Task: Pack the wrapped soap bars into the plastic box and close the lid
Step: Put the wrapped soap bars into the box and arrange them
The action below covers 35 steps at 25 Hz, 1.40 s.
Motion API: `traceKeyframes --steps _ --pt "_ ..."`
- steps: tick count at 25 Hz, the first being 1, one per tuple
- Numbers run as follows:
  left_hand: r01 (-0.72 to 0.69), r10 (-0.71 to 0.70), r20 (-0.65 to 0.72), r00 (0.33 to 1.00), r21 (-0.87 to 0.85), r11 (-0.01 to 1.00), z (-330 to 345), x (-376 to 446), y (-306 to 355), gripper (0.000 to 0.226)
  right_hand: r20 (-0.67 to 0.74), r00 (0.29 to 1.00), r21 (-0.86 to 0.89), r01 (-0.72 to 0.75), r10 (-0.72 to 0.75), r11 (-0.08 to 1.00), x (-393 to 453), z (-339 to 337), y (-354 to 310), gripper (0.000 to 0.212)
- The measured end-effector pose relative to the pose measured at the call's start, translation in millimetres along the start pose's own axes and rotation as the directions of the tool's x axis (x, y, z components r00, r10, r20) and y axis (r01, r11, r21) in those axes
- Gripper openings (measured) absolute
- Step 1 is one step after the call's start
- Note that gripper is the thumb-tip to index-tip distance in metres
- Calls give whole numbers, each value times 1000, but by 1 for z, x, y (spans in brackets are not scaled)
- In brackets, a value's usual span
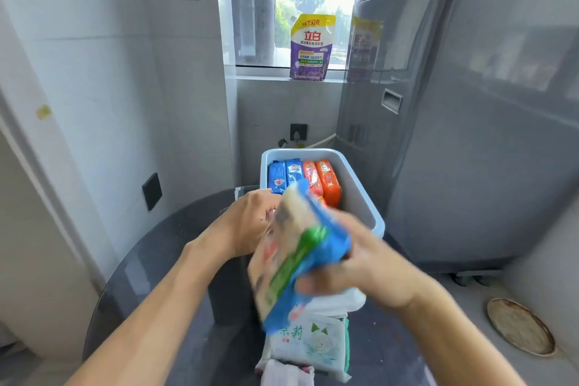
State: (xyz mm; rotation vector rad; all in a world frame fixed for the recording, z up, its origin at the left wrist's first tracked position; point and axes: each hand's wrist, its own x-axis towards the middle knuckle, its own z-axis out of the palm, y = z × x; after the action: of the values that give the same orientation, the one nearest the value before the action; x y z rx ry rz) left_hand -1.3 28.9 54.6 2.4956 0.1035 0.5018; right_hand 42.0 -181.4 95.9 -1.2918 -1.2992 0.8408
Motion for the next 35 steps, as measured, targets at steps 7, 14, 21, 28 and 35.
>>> traceKeyframes --steps 7,14,21,28,35 --pt "20 -20 60 998 1 1000 4 -2 -3 23 -688 662 241 -175 295 955 15 -82 -4 50" --pt "2 -3 41 999 34 999 7 1 -5 24 -783 622 -575 -736 19 358 54 -81 17 37" --pt "-20 17 50 999 43 999 7 3 -7 22 -733 680 -673 -727 10 139 63 -84 41 38" --pt "-18 17 49 999 29 999 9 3 -3 36 -698 706 -685 -707 120 175 58 -108 60 24" --pt "96 -97 74 993 20 995 10 2 -1 27 -788 606 -502 -733 107 459 50 -105 63 30"
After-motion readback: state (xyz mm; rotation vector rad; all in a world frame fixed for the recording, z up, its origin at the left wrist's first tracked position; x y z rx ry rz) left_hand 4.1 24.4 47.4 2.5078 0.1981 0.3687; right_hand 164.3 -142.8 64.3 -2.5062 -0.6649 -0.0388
